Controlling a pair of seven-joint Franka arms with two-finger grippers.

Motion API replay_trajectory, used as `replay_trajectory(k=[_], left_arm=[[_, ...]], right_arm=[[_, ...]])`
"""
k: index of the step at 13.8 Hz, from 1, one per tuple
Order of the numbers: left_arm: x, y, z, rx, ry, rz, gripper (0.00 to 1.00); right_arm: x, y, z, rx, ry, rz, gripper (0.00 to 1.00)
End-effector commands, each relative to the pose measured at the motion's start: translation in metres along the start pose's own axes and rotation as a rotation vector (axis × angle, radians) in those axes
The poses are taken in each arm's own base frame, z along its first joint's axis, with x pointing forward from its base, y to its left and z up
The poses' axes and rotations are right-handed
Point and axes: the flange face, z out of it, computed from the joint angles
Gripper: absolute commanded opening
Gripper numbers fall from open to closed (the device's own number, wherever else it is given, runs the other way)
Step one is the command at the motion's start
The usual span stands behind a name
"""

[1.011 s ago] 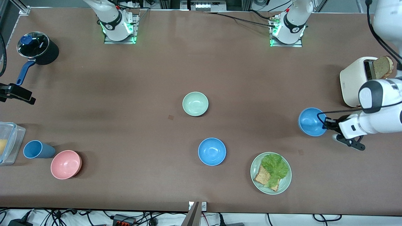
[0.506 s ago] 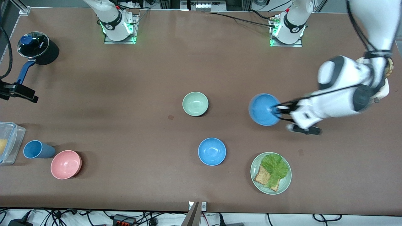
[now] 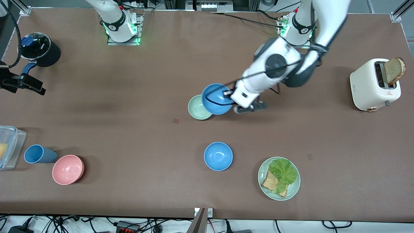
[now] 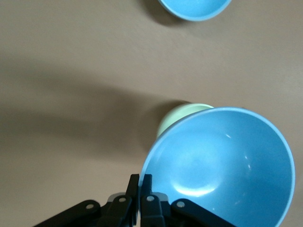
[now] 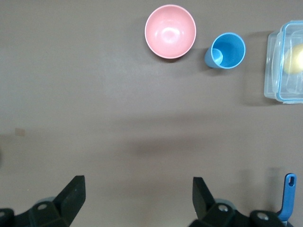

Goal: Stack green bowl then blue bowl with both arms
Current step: 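Carry the blue bowl with the left gripper over the green bowl, then lower the blue bowl into the green bowl and open the left gripper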

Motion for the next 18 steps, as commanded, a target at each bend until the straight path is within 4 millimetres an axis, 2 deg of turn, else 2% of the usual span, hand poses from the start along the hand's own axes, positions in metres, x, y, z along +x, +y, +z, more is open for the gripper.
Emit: replay_trajectory(k=[1, 4, 6, 9, 10, 12, 18], left_arm=[[-0.02, 0.009, 0.035, -0.017, 0.034, -0.056, 0.0], [-0.03, 0.018, 0.06, 0.037, 0.079, -0.056, 0.0], [-0.029, 0.028, 0.067, 0.041, 0.109, -0.062, 0.0], [-0.024, 0.034, 0.077, 0.033, 0.118, -0.039, 0.0], [-0.018, 0.037, 0.074, 0.021, 0.122, -0.045, 0.0], [-0.026, 0.044, 0.083, 0.024, 0.111, -0.029, 0.0], [-0.024, 0.04, 0.098, 0.055, 0.133, 0.016, 0.03]], right_arm=[[-0.01, 0.0, 0.002, 0.004, 0.028, -0.006, 1.0], [-0.006, -0.003, 0.003, 0.005, 0.041, -0.018, 1.0], [-0.005, -0.004, 0.005, -0.002, 0.033, -0.024, 1.0], [-0.003, -0.004, 0.004, 0.016, 0.047, -0.017, 1.0], [-0.005, -0.007, 0.0, 0.044, 0.049, -0.013, 1.0], [-0.005, -0.006, -0.005, 0.052, 0.058, -0.009, 1.0], [-0.008, -0.001, -0.015, 0.035, 0.072, -0.011, 1.0]])
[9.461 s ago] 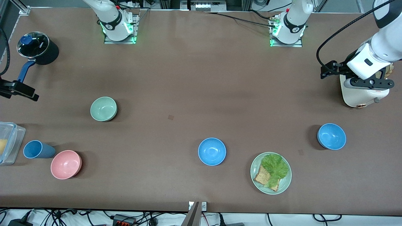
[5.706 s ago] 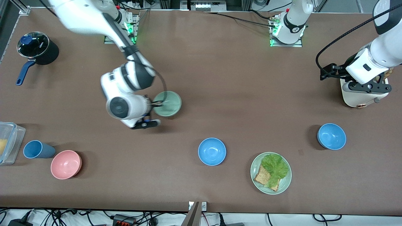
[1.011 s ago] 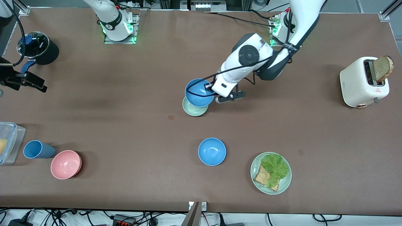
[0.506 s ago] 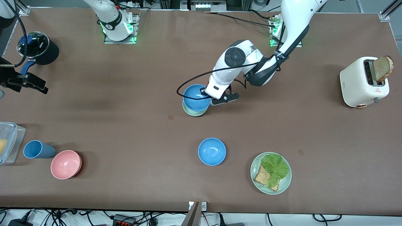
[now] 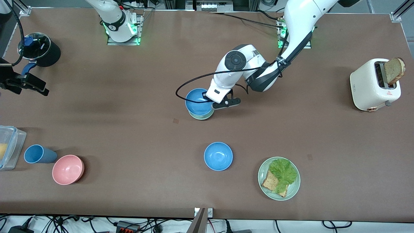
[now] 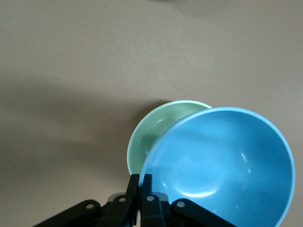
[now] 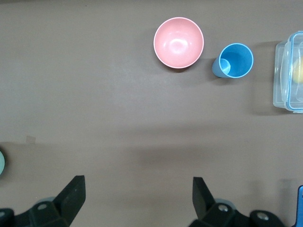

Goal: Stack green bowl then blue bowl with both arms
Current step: 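Lower the blue bowl into the green bowl and open the left gripper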

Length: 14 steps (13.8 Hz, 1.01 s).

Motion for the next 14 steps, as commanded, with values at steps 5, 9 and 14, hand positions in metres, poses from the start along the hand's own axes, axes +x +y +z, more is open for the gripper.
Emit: replay_trajectory(k=[5, 9, 14], left_arm=[[0.006, 0.004, 0.009, 0.008, 0.028, 0.014, 0.2], [0.028, -0.002, -0.011, 0.018, 0.037, -0.073, 0.44], [0.079, -0.035, -0.078, -0.006, 0.02, -0.086, 0.46]], right_arm=[[-0.021, 0.007, -0.003, -0.001, 0.016, -0.004, 1.0], [-0.022, 0.002, -0.002, -0.002, 0.014, -0.014, 1.0], [-0.023, 0.001, -0.004, 0.001, -0.01, -0.002, 1.0]])
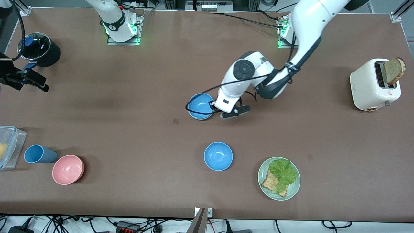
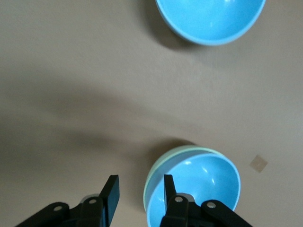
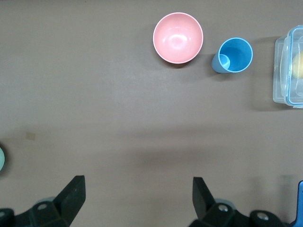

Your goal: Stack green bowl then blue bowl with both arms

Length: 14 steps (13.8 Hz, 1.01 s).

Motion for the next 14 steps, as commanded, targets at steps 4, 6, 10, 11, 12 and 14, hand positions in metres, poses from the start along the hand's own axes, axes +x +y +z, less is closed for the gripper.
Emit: replay_trajectory(k=[4, 6, 10, 11, 12, 14], left_arm=[[0.085, -0.07, -0.103, -0.022, -0.039, 0.119, 0.49], [0.111, -0.094, -0.124, 0.015, -0.054, 0.275, 0.49], [0.162, -0.137, -0.17, 0.12, -0.082, 0.568, 0.51], [0.177, -0.154, -0.176, 0.161, -0.063, 0.672, 0.51], [0.191, -0.167, -0.184, 0.179, -0.047, 0.759, 0.52], [0.218, -0.21, -0.209, 0.174, -0.07, 0.816, 0.53]], right_arm=[[-0.005, -0.001, -0.012, -0.001, 0.007, -0.013, 1.0], [-0.006, -0.002, -0.009, -0.001, -0.01, -0.019, 1.0], [-0.006, 0.0, -0.009, -0.003, -0.01, -0.017, 1.0], [-0.007, 0.0, -0.01, -0.004, -0.009, -0.017, 1.0], [-0.007, 0.0, -0.01, -0.004, -0.009, -0.017, 1.0], [-0.007, -0.001, -0.01, -0.01, -0.009, -0.019, 1.0]])
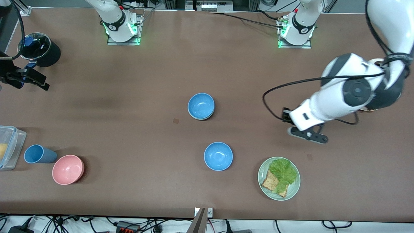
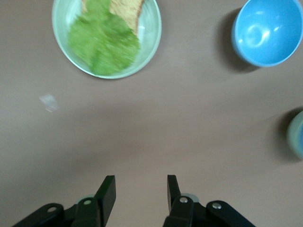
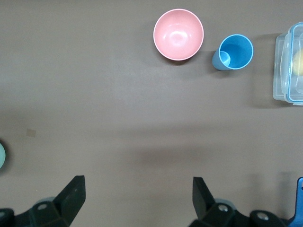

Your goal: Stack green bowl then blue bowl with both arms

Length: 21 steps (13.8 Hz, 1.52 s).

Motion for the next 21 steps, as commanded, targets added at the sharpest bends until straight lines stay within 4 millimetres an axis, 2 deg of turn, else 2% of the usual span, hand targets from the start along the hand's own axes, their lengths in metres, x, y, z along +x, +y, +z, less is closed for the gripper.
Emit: replay_trajectory(k=[1, 2, 3, 4, 5, 7, 9, 12, 14, 16, 19, 21], left_arm=[[-0.017, -0.063, -0.035, 0.007, -0.046, 0.074, 0.64], [-0.023, -0.077, -0.055, 0.01, -0.06, 0.071, 1.0], [-0.034, -0.079, -0.074, 0.006, -0.062, 0.082, 1.0], [-0.044, -0.093, -0.082, -0.025, -0.061, 0.056, 1.0], [-0.057, -0.118, -0.09, -0.077, -0.048, -0.01, 1.0], [-0.075, -0.127, -0.1, -0.117, -0.037, -0.066, 1.0], [-0.087, -0.097, -0.112, -0.021, -0.054, -0.055, 1.0], [-0.108, -0.08, -0.113, 0.069, -0.034, -0.13, 1.0], [-0.115, -0.09, -0.118, 0.08, -0.02, -0.254, 1.0], [-0.117, -0.087, -0.119, 0.079, -0.017, -0.282, 1.0], [-0.144, -0.071, -0.112, 0.072, 0.021, -0.336, 1.0], [-0.146, -0.069, -0.109, 0.069, 0.034, -0.329, 1.0]], right_arm=[[-0.005, 0.001, -0.007, -0.01, 0.001, -0.016, 1.0], [-0.005, 0.001, -0.007, -0.01, 0.0, -0.016, 1.0], [-0.006, 0.001, -0.007, -0.008, -0.004, -0.015, 1.0], [-0.008, 0.001, -0.006, -0.008, -0.017, -0.015, 1.0], [-0.008, 0.001, -0.006, -0.008, -0.017, -0.015, 1.0], [-0.008, 0.001, -0.007, -0.008, -0.016, -0.015, 1.0], [-0.008, 0.001, -0.007, -0.008, -0.017, -0.017, 1.0], [-0.007, 0.001, -0.006, -0.009, -0.017, -0.017, 1.0], [-0.007, 0.001, -0.007, -0.009, -0.014, -0.017, 1.0], [-0.008, 0.001, -0.007, -0.009, -0.017, -0.017, 1.0], [-0.008, 0.002, -0.007, -0.009, -0.016, -0.015, 1.0], [-0.008, 0.002, -0.007, -0.009, -0.019, -0.015, 1.0]])
